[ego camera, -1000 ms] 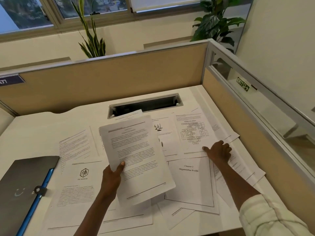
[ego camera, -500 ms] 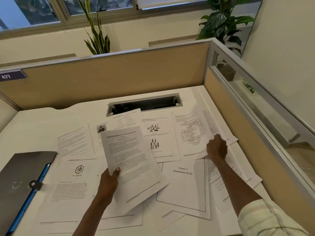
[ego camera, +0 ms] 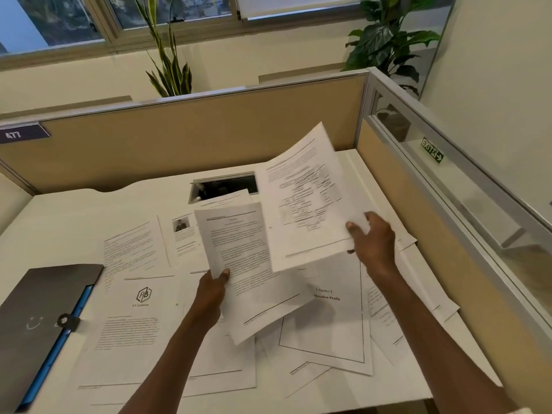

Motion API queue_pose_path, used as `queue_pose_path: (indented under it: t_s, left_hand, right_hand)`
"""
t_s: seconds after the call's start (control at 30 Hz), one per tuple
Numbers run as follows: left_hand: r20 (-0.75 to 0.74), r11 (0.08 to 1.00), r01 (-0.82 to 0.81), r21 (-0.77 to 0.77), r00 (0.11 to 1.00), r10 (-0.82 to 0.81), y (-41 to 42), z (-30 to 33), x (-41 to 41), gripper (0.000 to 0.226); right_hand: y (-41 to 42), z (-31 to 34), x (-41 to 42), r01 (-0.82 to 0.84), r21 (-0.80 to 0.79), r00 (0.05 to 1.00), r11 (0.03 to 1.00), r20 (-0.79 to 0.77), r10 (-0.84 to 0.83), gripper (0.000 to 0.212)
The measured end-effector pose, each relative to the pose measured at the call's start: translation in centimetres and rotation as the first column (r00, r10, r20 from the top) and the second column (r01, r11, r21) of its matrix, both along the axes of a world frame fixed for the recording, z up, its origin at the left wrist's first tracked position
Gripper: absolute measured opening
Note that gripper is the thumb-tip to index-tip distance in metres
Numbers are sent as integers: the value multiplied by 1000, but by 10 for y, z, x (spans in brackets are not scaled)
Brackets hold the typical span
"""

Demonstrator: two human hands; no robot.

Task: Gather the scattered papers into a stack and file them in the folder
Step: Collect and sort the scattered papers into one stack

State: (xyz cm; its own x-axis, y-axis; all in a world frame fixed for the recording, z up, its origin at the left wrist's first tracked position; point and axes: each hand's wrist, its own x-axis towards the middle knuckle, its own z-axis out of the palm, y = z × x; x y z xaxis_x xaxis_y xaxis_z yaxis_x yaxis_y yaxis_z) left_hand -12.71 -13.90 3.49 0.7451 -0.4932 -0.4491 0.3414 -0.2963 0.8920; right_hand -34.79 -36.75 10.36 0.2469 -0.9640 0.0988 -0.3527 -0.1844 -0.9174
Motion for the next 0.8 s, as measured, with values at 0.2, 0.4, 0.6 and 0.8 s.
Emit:
queue_pose_path:
  t_s: [0.2,0.4,0.6,0.8]
  left_hand:
    - [-108,990,64,-129,991,-78,-8,13,-4,28]
    - [-77,957,214,-196,969,-233,0,16,-5,19]
    - [-22,934,253,-253,963,-267,-6,23,-11,63]
    - [314,932,243,-271,937,-153,-12,40,-10,56]
  right_hand:
    - [44,-35,10,-168,256,979,952,-71,192,16]
    - [40,-37,12,-288,424,908,858,-164,386,69]
    - [44,-30,32,-350,372,936,860,157,314,37]
    - [54,-38,52,-325,175,932,930,224,284,23]
